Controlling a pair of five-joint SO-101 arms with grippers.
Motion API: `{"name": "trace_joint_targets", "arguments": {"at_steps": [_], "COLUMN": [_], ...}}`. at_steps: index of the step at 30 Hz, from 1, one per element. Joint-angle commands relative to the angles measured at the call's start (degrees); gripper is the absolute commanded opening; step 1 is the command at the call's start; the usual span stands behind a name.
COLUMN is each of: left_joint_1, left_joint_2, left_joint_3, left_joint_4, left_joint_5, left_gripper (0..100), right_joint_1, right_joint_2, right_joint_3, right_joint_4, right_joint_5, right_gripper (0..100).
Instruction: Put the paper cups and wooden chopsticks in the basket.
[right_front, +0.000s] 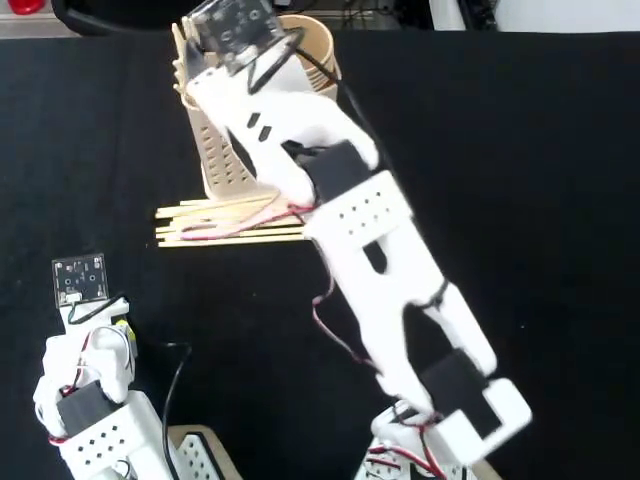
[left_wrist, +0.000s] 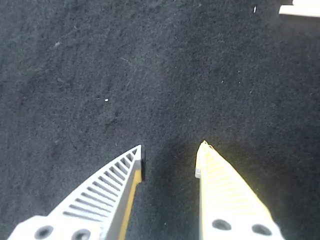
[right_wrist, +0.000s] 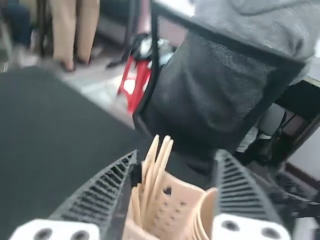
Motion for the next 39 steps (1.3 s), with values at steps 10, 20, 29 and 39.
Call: {"name": "trace_joint_targets", "arguments": {"at_steps": [10, 20, 29, 39], "left_joint_1": [0.13, 0.66, 13.05, 16.22], "left_joint_2": [-0.18, 0.35, 0.44, 10.9], "left_joint_3": [-1.1, -10.33, -16.57, -19.03], "left_joint_4": [-0.97, 0.97, -0.18, -12.66], "left_joint_5": [0.18, 13.71, 20.75, 29.8], "left_gripper": [19, 25, 25, 25], "right_joint_1": [-0.62, 26.46, 44.92, 44.92], "right_joint_2": [-16.92, -31.34, -32.48, -32.4], "right_joint_3": [-9.36, 10.24, 58.86, 75.65], "right_joint_4": [41.85, 56.18, 29.27, -4.13], "right_joint_5": [19.43, 18.9, 28.48, 14.68], "right_gripper": [1.2, 1.3, 1.3, 1.5]}}
